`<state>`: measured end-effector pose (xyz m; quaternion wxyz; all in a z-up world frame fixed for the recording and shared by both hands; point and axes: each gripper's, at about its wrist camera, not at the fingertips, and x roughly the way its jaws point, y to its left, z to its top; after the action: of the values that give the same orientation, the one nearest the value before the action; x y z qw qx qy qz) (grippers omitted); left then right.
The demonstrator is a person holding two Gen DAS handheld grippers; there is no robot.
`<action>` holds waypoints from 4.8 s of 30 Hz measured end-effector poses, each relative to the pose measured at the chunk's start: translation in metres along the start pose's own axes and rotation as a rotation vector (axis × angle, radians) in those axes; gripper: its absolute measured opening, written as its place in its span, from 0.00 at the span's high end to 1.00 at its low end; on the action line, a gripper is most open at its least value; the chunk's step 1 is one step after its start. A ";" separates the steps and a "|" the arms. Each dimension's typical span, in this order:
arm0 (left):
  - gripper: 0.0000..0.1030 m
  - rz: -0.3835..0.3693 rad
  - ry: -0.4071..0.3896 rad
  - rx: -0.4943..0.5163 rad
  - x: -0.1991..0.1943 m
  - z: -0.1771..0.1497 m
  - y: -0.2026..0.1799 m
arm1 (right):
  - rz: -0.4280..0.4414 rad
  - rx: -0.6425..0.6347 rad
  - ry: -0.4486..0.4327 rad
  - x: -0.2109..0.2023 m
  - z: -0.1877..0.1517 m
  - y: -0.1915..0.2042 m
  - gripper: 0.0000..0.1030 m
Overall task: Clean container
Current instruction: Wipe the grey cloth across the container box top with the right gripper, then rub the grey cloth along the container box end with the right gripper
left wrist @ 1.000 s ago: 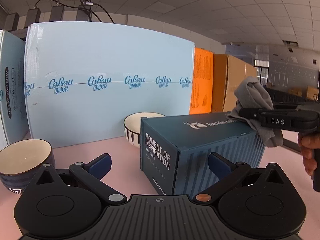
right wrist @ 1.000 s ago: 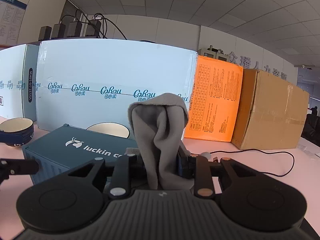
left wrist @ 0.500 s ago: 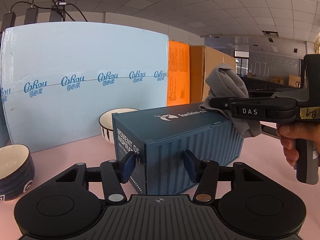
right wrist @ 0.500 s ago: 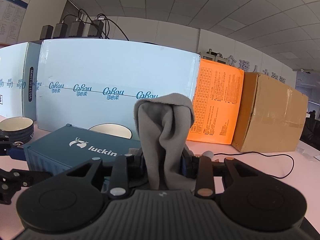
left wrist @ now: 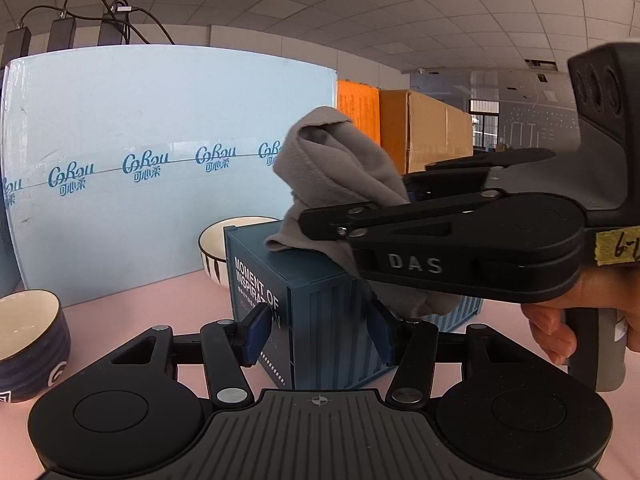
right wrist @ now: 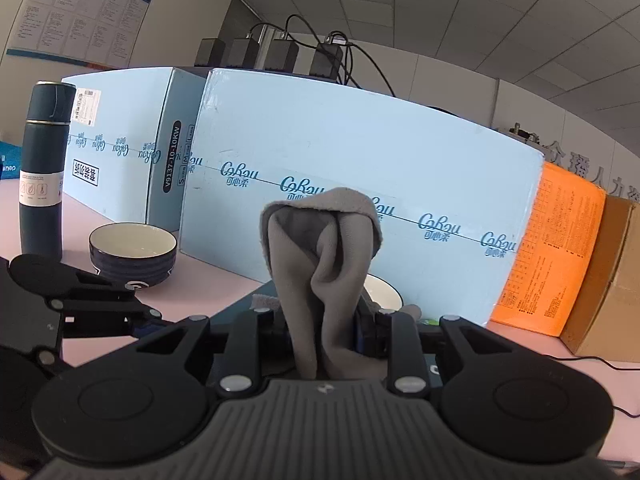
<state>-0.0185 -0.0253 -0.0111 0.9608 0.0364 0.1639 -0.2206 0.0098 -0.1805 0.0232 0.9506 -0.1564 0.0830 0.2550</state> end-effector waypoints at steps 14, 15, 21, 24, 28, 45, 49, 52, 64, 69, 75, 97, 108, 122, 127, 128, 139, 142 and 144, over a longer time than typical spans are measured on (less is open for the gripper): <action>0.49 -0.081 -0.017 0.008 -0.006 -0.001 -0.005 | -0.137 0.018 0.077 0.026 0.001 -0.034 0.72; 0.49 -0.102 -0.023 0.020 -0.008 -0.002 -0.008 | -0.148 0.027 0.080 0.023 -0.002 -0.040 0.72; 0.41 -0.219 -0.053 0.118 -0.016 -0.005 -0.031 | -0.206 0.060 0.085 -0.004 -0.018 -0.070 0.72; 0.41 -0.161 -0.033 0.112 -0.014 -0.006 -0.037 | -0.226 0.086 0.079 -0.017 -0.026 -0.082 0.72; 0.38 -0.011 0.060 0.044 -0.004 -0.003 -0.039 | -0.217 0.093 0.055 -0.029 -0.032 -0.083 0.72; 0.36 0.253 0.274 -0.335 0.020 -0.007 -0.057 | -0.077 0.078 -0.044 -0.041 -0.031 -0.045 0.72; 0.36 0.349 0.268 -0.255 0.029 -0.018 -0.074 | -0.109 0.083 -0.047 -0.045 -0.037 -0.058 0.72; 0.36 0.383 0.275 -0.244 0.029 -0.018 -0.080 | -0.150 0.090 -0.042 -0.049 -0.043 -0.071 0.72; 0.33 0.392 0.261 -0.269 0.037 -0.017 -0.079 | -0.262 0.115 -0.038 -0.058 -0.055 -0.090 0.71; 0.33 0.389 0.255 -0.276 0.036 -0.017 -0.079 | -0.218 0.071 -0.068 -0.060 -0.052 -0.068 0.71; 0.33 0.384 0.249 -0.286 0.035 -0.018 -0.079 | -0.122 0.030 -0.082 -0.056 -0.042 -0.041 0.72; 0.31 0.367 0.242 -0.303 0.033 -0.019 -0.079 | -0.288 0.114 -0.008 -0.047 -0.051 -0.100 0.72; 0.29 0.355 0.237 -0.314 0.032 -0.020 -0.076 | -0.367 0.126 -0.013 -0.050 -0.062 -0.109 0.71; 0.29 0.324 0.209 -0.369 0.027 -0.022 -0.069 | -0.185 0.074 -0.078 -0.056 -0.052 -0.054 0.71; 0.29 0.314 0.201 -0.386 0.026 -0.023 -0.067 | -0.062 0.063 -0.105 -0.058 -0.044 -0.033 0.71; 0.29 0.312 0.200 -0.389 0.025 -0.023 -0.066 | -0.039 0.061 -0.110 -0.058 -0.043 -0.031 0.71; 0.29 0.309 0.196 -0.395 0.025 -0.022 -0.068 | -0.053 0.065 -0.139 -0.057 -0.047 -0.034 0.71; 0.29 0.309 0.195 -0.397 0.025 -0.023 -0.068 | -0.104 0.097 -0.148 -0.056 -0.053 -0.048 0.71; 0.29 0.310 0.196 -0.395 0.025 -0.023 -0.068 | -0.141 0.124 -0.150 -0.056 -0.056 -0.058 0.71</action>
<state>-0.0339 -0.0933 -0.0404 0.9511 -0.1058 0.2886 -0.0302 -0.0132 -0.2727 -0.0012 0.9775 -0.0833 0.0163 0.1929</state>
